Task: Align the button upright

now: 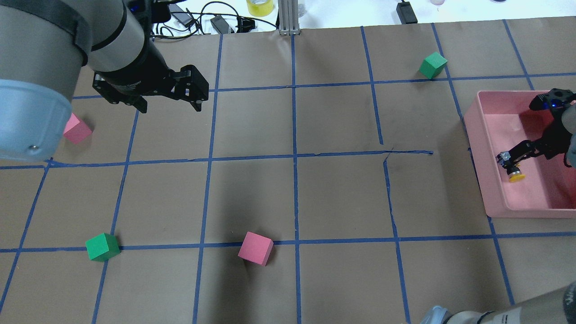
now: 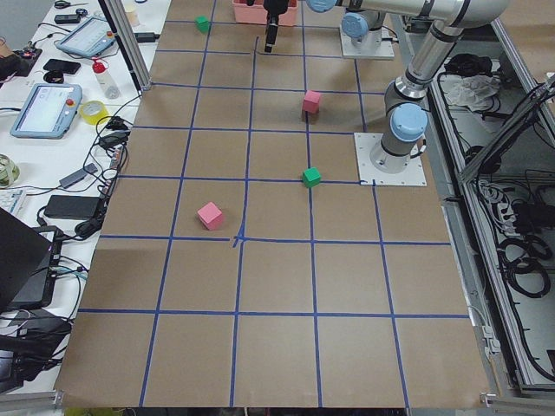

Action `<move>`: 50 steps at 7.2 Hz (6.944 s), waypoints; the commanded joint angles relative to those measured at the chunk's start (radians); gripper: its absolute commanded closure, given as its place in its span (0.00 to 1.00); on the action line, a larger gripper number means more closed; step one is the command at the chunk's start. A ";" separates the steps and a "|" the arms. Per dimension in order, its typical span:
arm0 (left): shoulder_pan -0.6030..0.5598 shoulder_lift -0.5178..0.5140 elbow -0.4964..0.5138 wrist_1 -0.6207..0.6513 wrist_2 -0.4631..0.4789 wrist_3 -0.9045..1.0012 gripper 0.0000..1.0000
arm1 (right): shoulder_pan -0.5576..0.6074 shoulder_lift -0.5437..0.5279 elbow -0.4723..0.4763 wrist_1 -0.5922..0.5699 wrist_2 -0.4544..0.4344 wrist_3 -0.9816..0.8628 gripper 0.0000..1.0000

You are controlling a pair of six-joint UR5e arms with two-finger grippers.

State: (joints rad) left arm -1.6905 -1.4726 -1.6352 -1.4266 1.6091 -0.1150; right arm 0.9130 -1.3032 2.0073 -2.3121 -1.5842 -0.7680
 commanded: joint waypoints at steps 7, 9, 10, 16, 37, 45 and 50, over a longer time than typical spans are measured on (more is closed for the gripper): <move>0.000 0.000 0.000 0.000 0.000 0.000 0.00 | -0.003 0.045 -0.051 0.134 0.056 -0.045 1.00; 0.000 0.000 0.000 0.000 0.000 0.000 0.00 | -0.003 0.009 -0.163 0.312 0.038 -0.042 1.00; 0.000 0.000 0.000 0.000 0.000 0.000 0.00 | 0.003 -0.026 -0.259 0.458 0.038 -0.037 1.00; 0.000 0.000 0.001 0.000 0.000 0.000 0.00 | 0.068 -0.016 -0.365 0.557 0.038 -0.062 0.00; 0.000 0.000 0.001 0.002 0.000 0.000 0.00 | 0.531 0.065 -0.446 0.481 0.139 0.691 1.00; 0.002 -0.012 0.006 0.012 -0.008 0.005 0.00 | 0.981 0.403 -0.591 0.169 0.222 1.202 1.00; -0.011 -0.057 -0.018 0.000 -0.011 -0.020 0.00 | 0.916 0.241 -0.538 0.321 0.104 1.092 0.00</move>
State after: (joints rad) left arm -1.6959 -1.5201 -1.6375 -1.4177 1.6035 -0.1242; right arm 1.8758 -0.9995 1.4633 -2.0916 -1.4207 0.3881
